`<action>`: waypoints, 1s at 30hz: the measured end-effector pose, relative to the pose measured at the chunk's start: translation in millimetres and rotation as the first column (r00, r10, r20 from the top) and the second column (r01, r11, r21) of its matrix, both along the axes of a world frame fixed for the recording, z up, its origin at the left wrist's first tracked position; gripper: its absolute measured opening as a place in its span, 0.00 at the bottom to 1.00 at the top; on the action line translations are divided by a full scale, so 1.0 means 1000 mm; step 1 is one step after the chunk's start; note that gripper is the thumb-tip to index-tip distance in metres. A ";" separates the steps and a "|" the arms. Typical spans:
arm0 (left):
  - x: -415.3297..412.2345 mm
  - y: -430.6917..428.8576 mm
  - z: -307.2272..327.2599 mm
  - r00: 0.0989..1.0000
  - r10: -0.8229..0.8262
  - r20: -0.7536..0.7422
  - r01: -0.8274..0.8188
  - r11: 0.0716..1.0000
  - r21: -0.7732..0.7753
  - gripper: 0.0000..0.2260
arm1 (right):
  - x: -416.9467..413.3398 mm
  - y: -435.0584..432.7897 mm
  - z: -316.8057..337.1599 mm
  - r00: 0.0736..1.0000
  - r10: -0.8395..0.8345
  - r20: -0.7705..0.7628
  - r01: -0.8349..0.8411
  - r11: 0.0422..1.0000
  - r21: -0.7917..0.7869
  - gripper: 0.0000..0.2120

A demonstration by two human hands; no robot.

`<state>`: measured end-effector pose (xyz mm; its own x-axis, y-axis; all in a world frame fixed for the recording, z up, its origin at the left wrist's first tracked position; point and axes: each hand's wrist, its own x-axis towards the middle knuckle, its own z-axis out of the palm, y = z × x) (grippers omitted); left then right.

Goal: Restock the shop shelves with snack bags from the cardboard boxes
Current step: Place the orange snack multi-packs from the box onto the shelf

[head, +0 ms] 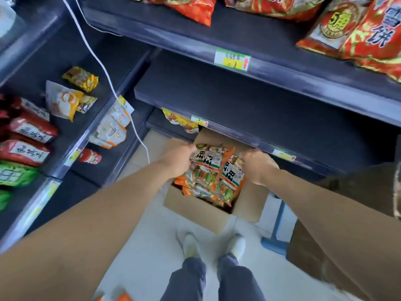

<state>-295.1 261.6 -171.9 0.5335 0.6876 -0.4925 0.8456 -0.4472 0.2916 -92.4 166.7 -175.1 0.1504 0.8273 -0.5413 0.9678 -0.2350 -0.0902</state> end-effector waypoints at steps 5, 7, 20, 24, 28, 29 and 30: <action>0.000 0.022 -0.057 0.998 0.068 0.008 -0.068 0.997 -0.026 0.22 | 0.004 0.025 -0.052 0.999 -0.016 -0.042 0.015 1.000 -0.026 0.23; 0.001 0.030 -0.084 0.997 0.080 0.007 -0.080 0.996 -0.027 0.21 | 0.002 0.032 -0.079 0.996 -0.046 -0.070 0.042 0.998 -0.055 0.25; 0.006 0.076 -0.279 0.996 0.074 0.050 -0.070 0.995 -0.076 0.19 | -0.012 0.055 -0.269 0.933 -0.326 -0.151 0.296 0.936 -0.189 0.27; 0.029 0.099 -0.313 0.996 -0.045 0.071 0.054 0.990 -0.129 0.23 | -0.001 0.069 -0.302 0.894 -0.401 -0.198 0.347 0.902 -0.259 0.34; 0.054 0.121 -0.345 0.989 -0.141 0.039 0.147 0.967 -0.209 0.31 | 0.007 0.079 -0.323 0.789 -0.480 -0.384 0.403 0.876 -0.266 0.27; 0.060 0.126 -0.352 0.987 -0.155 0.035 0.159 0.962 -0.224 0.32 | 0.009 0.081 -0.330 0.736 -0.515 -0.440 0.427 0.857 -0.288 0.26; 0.065 0.130 -0.357 0.986 -0.163 0.033 0.166 0.956 -0.241 0.32 | 0.010 0.083 -0.338 0.685 -0.545 -0.484 0.451 0.838 -0.307 0.25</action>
<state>-229.7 392.0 -529.0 0.6365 0.4510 -0.6257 0.7617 -0.4949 0.4181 -82.1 249.7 -512.6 0.1657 0.6157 -0.7703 0.5053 -0.7238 -0.4699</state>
